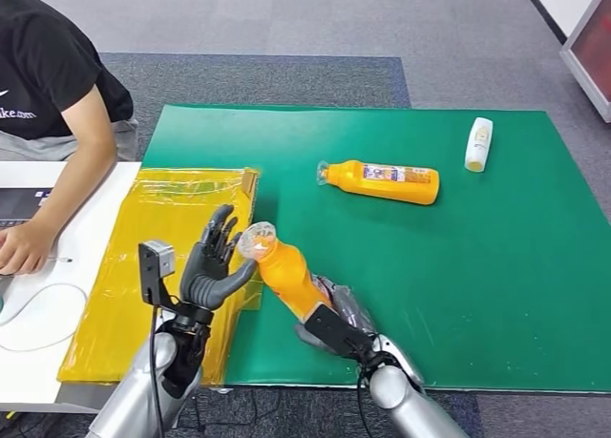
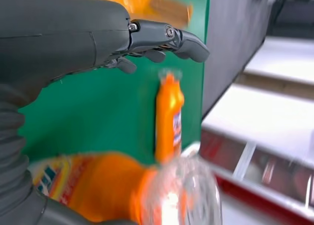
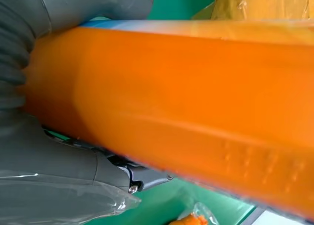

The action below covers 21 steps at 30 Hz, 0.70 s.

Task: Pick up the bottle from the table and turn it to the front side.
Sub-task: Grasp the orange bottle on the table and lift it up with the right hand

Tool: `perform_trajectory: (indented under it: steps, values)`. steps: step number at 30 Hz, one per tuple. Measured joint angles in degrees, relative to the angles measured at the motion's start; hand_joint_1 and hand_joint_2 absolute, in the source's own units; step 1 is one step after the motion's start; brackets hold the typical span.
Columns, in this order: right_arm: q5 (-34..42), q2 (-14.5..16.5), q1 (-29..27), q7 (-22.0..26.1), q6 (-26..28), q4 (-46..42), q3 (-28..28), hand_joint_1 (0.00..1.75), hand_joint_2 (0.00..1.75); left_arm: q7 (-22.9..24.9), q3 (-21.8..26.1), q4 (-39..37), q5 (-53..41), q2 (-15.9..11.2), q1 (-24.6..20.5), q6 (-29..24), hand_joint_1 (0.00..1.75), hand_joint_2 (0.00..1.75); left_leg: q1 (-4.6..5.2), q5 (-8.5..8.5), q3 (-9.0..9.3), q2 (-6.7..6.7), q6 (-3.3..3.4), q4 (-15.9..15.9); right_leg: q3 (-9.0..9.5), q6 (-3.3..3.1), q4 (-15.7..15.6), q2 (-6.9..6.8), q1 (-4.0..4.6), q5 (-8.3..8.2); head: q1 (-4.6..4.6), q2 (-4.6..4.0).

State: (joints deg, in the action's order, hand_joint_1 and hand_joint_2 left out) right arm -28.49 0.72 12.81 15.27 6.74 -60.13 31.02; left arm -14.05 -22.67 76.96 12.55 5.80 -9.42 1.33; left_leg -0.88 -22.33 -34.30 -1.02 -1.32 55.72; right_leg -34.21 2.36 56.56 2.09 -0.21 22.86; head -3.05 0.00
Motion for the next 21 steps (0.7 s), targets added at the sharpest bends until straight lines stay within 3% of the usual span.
perform_trajectory:
  steps: [9, 13, 21]
  values:
    - [1.38, 0.97, 1.55, 0.04, 1.15, 2.79, 1.41, 1.75, 1.75, 1.71, -6.35, -4.00, -1.87, -0.08, -3.14, 3.51, 0.00, 1.75, 0.00, -0.03, -0.03, 0.01, -0.02, 0.00, -0.05, -0.05, 0.00, 0.00, 0.00, 0.05, 0.01, 0.00]
    - [2.49, 1.03, 1.45, -0.09, 1.66, 3.06, 1.38, 1.75, 1.75, -0.08, -8.60, -3.44, -5.13, -0.55, -1.81, 3.23, 0.00, 0.00, -0.01, -0.07, -0.03, 0.01, -0.04, 0.00, -0.05, -0.06, 0.00, 0.00, 0.00, 0.10, 0.01, 0.00]
    - [3.47, 1.03, 1.13, 0.77, 1.68, 3.59, 0.58, 1.75, 1.75, 0.57, -10.99, -0.74, -6.80, -3.45, -0.02, 8.43, 0.00, 0.00, -0.01, -0.09, -0.02, 0.01, -0.03, 0.00, -0.01, -0.06, 0.00, 0.00, 0.01, 0.12, 0.01, 0.00]
